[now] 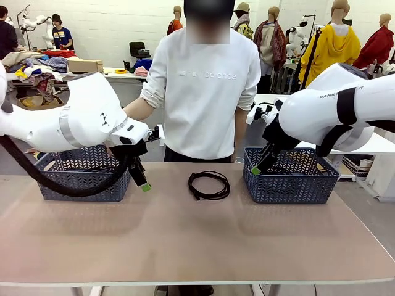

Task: Organize the cables according to human instructions.
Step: Pick up a bundle of cables and place it in the basket indicated by the human.

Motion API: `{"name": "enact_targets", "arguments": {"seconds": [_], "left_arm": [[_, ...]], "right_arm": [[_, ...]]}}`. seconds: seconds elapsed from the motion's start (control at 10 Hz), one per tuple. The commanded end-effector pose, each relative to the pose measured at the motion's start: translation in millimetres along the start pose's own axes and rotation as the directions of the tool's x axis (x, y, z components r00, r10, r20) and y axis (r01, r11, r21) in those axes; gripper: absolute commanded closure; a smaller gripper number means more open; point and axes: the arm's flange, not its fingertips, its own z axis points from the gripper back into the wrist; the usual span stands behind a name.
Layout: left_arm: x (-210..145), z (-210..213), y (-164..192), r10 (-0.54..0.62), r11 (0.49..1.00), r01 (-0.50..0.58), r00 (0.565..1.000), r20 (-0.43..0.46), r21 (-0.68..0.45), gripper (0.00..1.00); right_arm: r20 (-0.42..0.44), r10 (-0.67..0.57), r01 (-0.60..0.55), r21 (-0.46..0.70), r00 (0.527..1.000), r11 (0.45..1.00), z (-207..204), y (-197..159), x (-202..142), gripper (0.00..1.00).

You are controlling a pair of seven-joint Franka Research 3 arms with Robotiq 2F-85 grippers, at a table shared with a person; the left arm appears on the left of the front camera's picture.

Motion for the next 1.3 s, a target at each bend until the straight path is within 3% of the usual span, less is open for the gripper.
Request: {"name": "enact_targets", "arguments": {"seconds": [0.0, 0.3, 0.6, 0.8, 1.0, 1.2], "left_arm": [[26, -5, 25, -0.114, 0.994, 0.113, 0.989, -0.090, -0.015, 0.00], [89, -18, 59, -0.351, 0.936, 0.346, 0.916, -0.195, -0.059, 0.00], [140, -50, 74, -0.638, 0.769, 0.618, 0.731, -0.241, -0.161, 0.00], [160, -70, 78, -0.715, 0.698, 0.692, 0.659, -0.233, -0.186, 0.00], [174, -88, 79, -0.759, 0.650, 0.729, 0.617, -0.206, -0.213, 0.00], [179, -94, 81, -0.744, 0.668, 0.713, 0.636, -0.205, -0.214, 0.00]], "right_arm": [[-0.001, -0.005, 0.005, -0.005, 1.000, 1.000, 1, 0, 0, 0.00], [-0.001, -0.005, 0.005, -0.005, 1.000, 1.000, 1, 0, 0, 0.00], [-0.001, -0.005, 0.005, -0.005, 1.000, 1.000, 1, 0, 0, 0.00], [-0.001, -0.005, 0.005, -0.005, 1.000, 1.000, 1, 0, 0, 0.00], [-0.001, -0.005, 0.005, -0.005, 1.000, 1.000, 1, 0, 0, 0.00], [-0.001, -0.005, 0.005, -0.005, 1.000, 1.000, 1, 0, 0, 0.00]]}}
